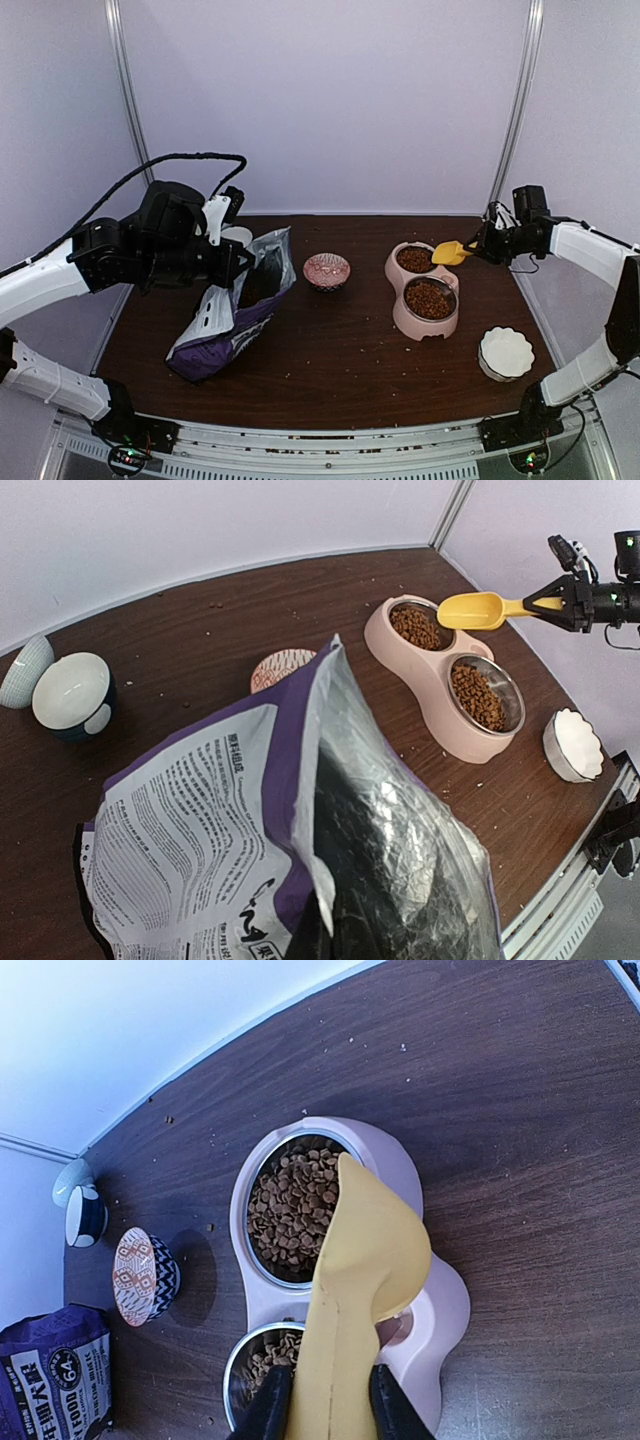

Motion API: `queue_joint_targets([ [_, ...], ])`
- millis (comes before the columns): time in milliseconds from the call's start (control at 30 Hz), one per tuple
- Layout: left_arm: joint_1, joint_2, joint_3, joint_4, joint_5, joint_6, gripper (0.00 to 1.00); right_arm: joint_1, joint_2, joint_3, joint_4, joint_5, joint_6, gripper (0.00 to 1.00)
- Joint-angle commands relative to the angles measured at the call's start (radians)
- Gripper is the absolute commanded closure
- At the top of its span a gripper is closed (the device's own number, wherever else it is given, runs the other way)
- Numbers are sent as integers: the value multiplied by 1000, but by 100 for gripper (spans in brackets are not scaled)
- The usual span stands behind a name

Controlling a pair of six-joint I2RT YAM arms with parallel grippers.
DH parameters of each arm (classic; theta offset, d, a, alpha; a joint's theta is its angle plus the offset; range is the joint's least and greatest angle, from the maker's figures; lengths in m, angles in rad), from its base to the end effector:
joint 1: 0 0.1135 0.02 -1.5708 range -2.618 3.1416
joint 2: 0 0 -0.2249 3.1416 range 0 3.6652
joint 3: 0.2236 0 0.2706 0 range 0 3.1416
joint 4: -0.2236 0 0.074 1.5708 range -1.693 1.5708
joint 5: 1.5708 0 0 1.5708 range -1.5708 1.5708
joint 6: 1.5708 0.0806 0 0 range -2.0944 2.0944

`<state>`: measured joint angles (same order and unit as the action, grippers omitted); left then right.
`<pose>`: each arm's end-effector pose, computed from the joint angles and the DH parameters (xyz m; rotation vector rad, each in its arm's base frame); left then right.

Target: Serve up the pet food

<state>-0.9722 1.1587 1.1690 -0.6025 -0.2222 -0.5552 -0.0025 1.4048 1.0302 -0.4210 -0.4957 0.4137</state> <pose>0.1949 -0.2542 0.2971 0.3296 2.1932 -0.6369 0.3519 0.0375 0.1911 0.2499 2.3674 0.7839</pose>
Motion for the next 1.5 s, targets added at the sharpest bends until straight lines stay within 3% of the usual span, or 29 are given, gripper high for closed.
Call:
queue_joint_targets([
  [0,4,-19,33,119,3,11,100,-6,-23,36,-47,35,-21,89],
  [367,4,-7,44,118,10,11,100,-2,-188,73,-125,-10,-17,88],
  [533,4,-3,51,118,9,10,100,76,-288,-35,-83,-34,54,88],
  [733,4,1,56,118,11,10,100,234,-420,-265,157,-47,259,87],
  [1133,4,-19,42,118,29,1,100,700,-368,-466,469,265,470,87],
  [1300,4,-8,58,95,50,6,100,795,-278,-505,527,363,498,87],
  [1467,4,-9,63,91,50,5,100,827,-222,-507,538,379,497,78],
])
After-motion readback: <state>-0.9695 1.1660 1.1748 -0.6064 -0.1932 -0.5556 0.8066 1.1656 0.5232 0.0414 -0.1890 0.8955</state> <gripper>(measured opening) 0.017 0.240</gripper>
